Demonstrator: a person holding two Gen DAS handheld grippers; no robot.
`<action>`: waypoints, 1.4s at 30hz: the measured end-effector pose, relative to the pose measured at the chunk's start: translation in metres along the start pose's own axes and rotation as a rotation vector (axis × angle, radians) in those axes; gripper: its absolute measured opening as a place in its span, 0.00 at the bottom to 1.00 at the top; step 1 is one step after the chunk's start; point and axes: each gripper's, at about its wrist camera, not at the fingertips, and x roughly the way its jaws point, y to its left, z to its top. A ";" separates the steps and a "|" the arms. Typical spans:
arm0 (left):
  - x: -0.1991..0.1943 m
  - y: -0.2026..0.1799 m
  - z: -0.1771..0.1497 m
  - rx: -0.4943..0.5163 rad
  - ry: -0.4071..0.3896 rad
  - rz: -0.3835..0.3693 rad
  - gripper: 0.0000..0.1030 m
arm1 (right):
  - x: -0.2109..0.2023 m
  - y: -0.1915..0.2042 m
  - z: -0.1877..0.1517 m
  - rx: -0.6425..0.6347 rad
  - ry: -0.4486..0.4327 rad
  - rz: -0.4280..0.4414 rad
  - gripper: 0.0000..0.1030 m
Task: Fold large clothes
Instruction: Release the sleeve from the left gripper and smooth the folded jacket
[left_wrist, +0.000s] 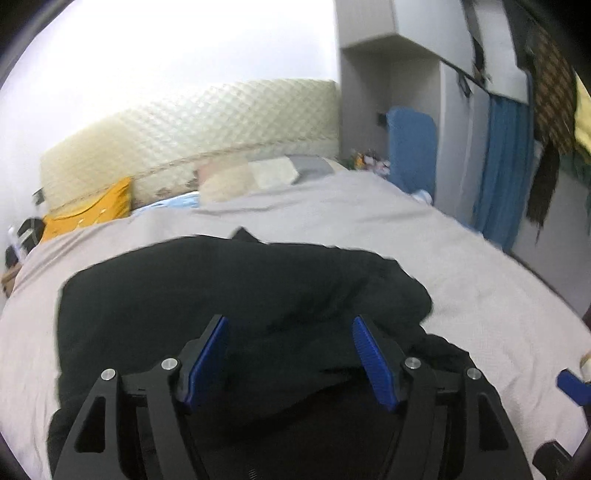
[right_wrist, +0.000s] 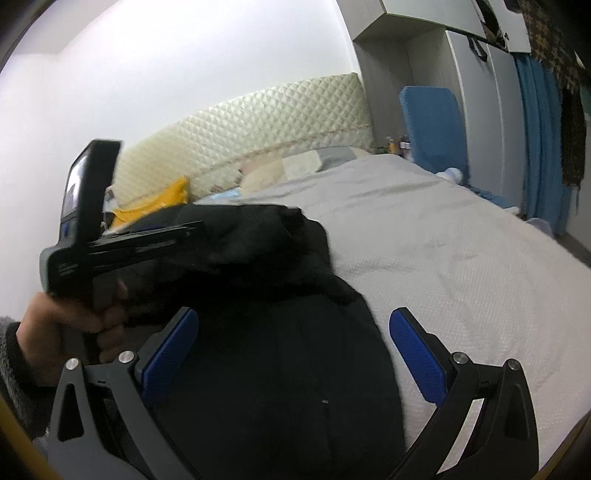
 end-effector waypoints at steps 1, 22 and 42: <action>-0.006 0.011 0.002 -0.026 -0.001 0.008 0.67 | 0.001 0.002 0.001 0.007 -0.004 0.013 1.00; 0.079 0.179 -0.010 -0.115 0.078 0.096 0.71 | 0.234 0.066 0.073 -0.190 0.204 0.054 0.83; 0.022 0.190 -0.018 -0.194 0.092 0.075 0.72 | 0.187 0.072 0.083 -0.161 0.144 0.013 0.86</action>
